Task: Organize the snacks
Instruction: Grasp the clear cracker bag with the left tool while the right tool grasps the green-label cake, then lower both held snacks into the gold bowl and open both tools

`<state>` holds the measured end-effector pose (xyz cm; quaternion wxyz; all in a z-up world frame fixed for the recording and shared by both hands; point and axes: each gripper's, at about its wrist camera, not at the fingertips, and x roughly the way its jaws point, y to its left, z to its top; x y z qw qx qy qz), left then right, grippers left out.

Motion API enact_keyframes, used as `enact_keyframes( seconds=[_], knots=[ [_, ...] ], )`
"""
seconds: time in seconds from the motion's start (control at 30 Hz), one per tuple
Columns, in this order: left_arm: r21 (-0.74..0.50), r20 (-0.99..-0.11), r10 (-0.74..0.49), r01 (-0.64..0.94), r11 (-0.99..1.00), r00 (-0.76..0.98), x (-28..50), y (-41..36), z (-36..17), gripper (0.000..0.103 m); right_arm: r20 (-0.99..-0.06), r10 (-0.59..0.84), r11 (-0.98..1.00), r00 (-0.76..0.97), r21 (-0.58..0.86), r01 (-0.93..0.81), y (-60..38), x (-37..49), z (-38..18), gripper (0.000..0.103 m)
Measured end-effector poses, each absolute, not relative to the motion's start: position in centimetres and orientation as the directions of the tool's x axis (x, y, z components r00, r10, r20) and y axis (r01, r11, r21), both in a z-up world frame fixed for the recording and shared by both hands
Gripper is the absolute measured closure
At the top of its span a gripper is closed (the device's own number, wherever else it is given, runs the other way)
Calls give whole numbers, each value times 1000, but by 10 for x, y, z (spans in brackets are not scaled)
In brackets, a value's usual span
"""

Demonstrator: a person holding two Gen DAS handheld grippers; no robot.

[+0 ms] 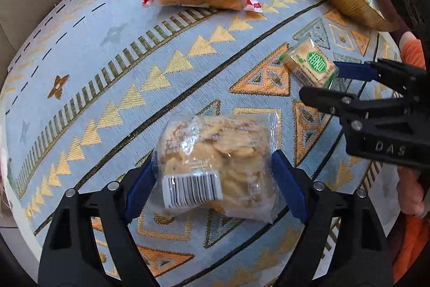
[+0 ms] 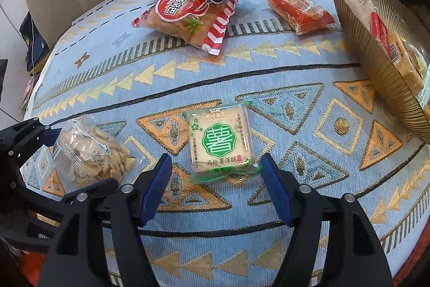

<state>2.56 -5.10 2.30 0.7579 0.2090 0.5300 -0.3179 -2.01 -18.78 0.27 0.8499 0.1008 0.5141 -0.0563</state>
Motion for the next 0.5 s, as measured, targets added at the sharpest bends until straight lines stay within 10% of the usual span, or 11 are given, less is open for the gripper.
enact_keyframes(
  seconds=[0.5],
  knots=[
    [-113, -883, -376, 650, 752, 282, 30, -40, 46, 33, -878, -49, 974, 476, 64, 218, -188, -20, 5, 54]
  ],
)
